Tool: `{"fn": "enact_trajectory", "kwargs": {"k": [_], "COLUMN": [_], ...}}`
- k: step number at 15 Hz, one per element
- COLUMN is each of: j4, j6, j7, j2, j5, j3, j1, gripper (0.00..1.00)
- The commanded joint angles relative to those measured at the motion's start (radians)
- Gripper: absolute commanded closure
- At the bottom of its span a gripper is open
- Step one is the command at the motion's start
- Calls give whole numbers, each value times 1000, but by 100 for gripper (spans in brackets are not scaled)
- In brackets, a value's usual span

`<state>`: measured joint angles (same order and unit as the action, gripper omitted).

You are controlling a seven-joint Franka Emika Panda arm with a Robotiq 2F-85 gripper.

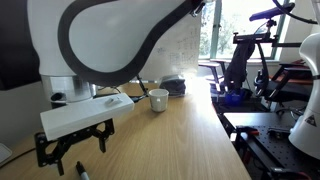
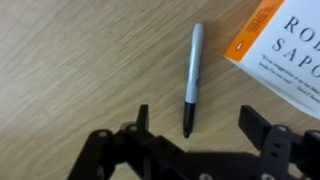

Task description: Put the black pen inside the white mug

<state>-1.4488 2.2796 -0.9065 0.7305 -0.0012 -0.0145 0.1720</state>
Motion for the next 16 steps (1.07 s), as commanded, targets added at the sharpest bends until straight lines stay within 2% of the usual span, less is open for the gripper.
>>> {"fn": "enact_trajectory", "kwargs": {"k": [1, 4, 5, 7, 11, 14, 16], "j4": [134, 206, 228, 268, 323, 348, 357], "j6": [-99, -134, -143, -160, -164, -189, -202], "j7": [32, 31, 31, 32, 50, 57, 59], "j2": [83, 136, 152, 180, 219, 237, 242], "j5": [56, 68, 68, 64, 67, 70, 68], "j3": [15, 23, 26, 30, 26, 25, 26], "j1": [4, 4, 4, 3, -2, -4, -4], "gripper": [7, 13, 19, 45, 77, 98, 100]}}
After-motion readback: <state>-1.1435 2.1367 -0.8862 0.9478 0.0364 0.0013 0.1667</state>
